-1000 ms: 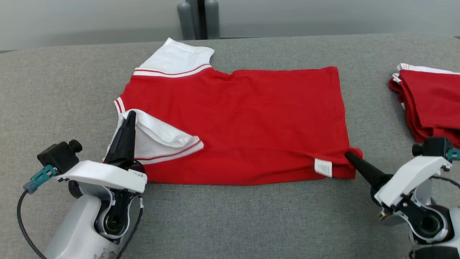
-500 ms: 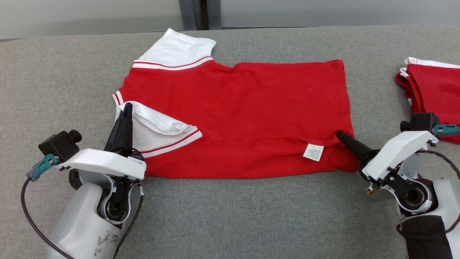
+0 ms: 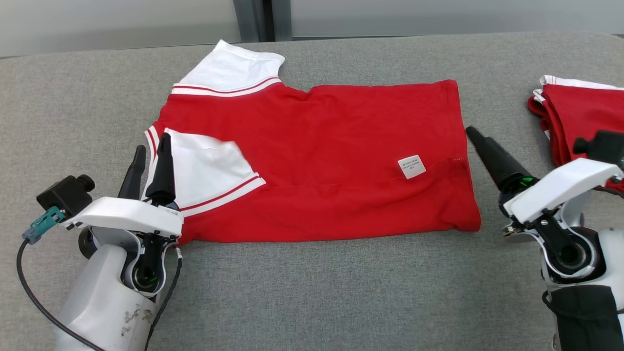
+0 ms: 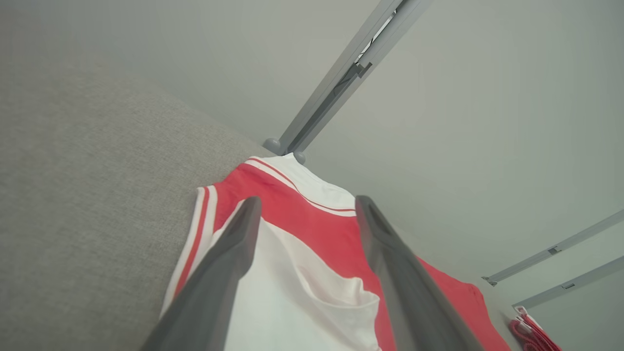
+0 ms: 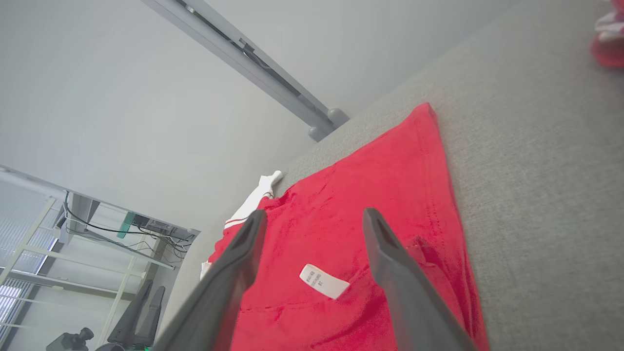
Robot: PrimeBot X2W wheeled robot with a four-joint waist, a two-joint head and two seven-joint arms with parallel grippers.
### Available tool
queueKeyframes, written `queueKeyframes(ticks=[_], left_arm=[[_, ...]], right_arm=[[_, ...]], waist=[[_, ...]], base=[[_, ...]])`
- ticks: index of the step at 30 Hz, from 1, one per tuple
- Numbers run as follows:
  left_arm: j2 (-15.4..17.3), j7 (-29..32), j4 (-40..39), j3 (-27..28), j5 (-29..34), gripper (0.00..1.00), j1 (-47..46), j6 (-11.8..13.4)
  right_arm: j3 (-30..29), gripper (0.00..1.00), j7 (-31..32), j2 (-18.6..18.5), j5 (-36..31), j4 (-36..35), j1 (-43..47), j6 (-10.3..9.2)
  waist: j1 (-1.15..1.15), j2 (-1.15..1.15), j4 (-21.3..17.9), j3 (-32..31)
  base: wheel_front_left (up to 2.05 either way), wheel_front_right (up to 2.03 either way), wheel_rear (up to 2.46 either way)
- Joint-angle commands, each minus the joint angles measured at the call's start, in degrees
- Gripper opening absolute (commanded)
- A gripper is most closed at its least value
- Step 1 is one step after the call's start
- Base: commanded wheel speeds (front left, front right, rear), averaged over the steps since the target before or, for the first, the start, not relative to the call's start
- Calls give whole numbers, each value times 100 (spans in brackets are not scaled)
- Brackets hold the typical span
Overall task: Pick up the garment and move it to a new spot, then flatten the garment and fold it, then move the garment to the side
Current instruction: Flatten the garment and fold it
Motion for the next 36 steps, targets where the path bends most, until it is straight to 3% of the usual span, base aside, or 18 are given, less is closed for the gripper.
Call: queueKeyframes(ticks=[1, 14, 23, 36], left_arm=[[8, 3, 29, 94, 84, 100, -75, -40], [131, 2, -532, 308, 630, 100, 527, -29], [372, 105, -1148, 206, 883, 100, 1375, 351], [548, 715, -2405, 296, 678, 100, 2677, 1104]], right_arm=[[-73, 100, -190, -33, -63, -169, 88, 3], [-510, 100, -821, -32, -869, -1227, 748, 3], [-403, 100, -1212, -31, -1106, -1548, 1418, 3], [-129, 100, -1570, -32, -1118, -1182, 2107, 3]], waist=[[0, 0, -5, -6], [0, 0, -29, -209], [0, 0, -28, -471], [0, 0, 12, -668]], base=[[0, 0, 0], [0, 0, 0], [0, 0, 0], [0, 0, 0]])
